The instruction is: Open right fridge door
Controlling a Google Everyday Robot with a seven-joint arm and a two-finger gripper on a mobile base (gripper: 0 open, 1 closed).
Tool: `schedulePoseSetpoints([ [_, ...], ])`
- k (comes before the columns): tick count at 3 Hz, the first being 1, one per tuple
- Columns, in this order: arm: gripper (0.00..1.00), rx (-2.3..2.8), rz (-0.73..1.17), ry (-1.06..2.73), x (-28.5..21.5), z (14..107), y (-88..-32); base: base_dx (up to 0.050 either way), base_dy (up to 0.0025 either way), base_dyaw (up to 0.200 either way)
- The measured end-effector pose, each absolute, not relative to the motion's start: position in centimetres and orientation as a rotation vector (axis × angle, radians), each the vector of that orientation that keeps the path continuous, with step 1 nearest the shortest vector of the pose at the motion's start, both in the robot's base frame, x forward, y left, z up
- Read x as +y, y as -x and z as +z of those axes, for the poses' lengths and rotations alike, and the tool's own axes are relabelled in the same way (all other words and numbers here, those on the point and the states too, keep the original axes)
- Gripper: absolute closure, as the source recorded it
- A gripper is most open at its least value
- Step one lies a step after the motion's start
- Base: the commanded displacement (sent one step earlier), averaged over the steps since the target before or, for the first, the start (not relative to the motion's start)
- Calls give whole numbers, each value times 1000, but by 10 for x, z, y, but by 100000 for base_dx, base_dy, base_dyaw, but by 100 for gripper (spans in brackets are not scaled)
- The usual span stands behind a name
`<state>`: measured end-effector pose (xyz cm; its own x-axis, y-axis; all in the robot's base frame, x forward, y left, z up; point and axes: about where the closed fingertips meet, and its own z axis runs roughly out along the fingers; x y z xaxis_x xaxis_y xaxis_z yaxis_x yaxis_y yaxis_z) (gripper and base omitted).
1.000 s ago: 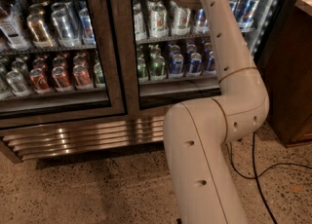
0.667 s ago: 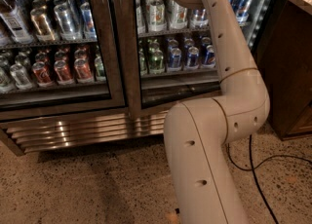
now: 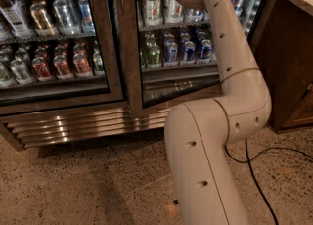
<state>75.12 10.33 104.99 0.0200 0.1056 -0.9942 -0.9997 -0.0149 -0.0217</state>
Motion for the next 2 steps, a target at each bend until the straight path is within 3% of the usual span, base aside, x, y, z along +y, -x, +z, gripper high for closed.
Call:
schedulePoseSetpoints([
  [1, 85, 1108, 1254, 1152, 103, 1050, -752, 0, 0, 0],
  [2, 61, 1109, 1253, 1151, 94, 1054, -749, 0, 0, 0],
])
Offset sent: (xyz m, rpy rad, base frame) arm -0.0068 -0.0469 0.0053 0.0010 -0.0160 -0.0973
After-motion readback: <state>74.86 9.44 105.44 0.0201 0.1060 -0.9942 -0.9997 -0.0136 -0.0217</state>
